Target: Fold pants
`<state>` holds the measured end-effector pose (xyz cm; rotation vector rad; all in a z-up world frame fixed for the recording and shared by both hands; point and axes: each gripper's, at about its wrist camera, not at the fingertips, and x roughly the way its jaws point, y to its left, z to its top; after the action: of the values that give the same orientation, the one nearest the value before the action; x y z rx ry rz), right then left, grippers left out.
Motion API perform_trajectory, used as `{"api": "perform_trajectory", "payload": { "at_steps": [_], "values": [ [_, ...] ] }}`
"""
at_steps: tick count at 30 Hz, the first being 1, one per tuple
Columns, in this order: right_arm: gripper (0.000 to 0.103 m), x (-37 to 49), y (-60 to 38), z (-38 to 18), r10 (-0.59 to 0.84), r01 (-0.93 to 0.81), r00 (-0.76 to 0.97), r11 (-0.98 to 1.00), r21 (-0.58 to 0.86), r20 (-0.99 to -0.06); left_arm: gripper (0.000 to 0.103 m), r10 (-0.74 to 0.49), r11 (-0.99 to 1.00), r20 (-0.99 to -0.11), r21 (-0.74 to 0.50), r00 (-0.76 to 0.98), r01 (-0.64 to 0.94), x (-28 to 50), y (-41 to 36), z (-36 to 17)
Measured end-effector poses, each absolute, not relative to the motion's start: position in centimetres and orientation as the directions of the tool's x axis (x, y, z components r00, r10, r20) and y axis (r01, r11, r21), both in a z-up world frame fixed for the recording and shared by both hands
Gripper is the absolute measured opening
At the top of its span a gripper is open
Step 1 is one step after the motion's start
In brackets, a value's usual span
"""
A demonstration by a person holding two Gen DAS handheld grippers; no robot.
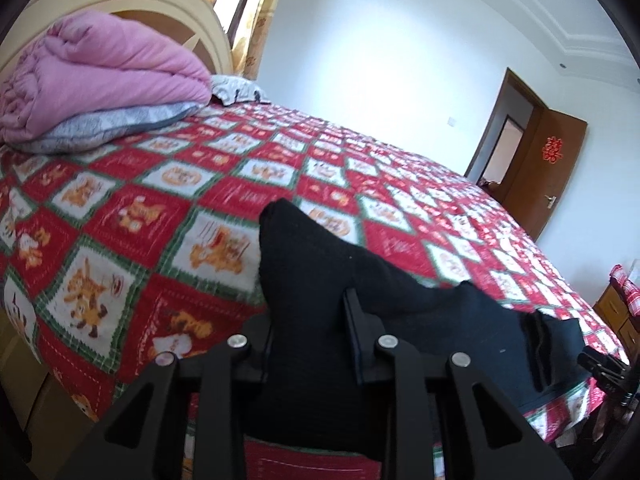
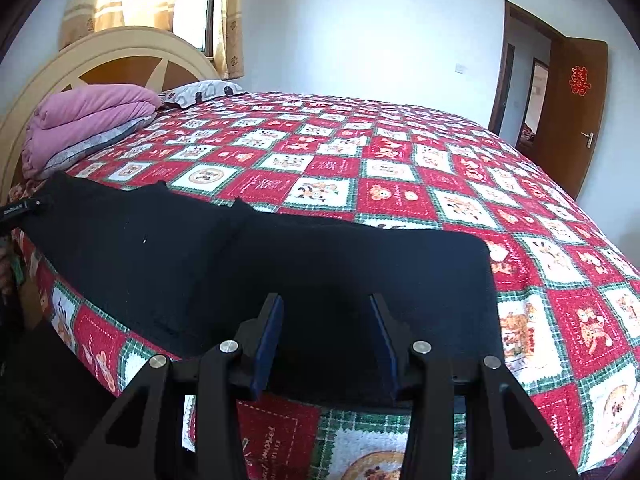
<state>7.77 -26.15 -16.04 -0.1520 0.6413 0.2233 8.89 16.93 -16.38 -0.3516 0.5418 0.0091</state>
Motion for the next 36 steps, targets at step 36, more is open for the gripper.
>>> {"api": "perform_trajectory", "payload": {
  "at_steps": [36],
  "values": [
    [0.045, 10.5, -36.9, -13.7, 0.059, 0.026, 0.732, 0.993, 0.114, -0.679, 0.027, -0.474, 0.88, -0.423, -0.232, 0.772, 0.414, 10.8, -3.2, -3.3]
  ]
}}
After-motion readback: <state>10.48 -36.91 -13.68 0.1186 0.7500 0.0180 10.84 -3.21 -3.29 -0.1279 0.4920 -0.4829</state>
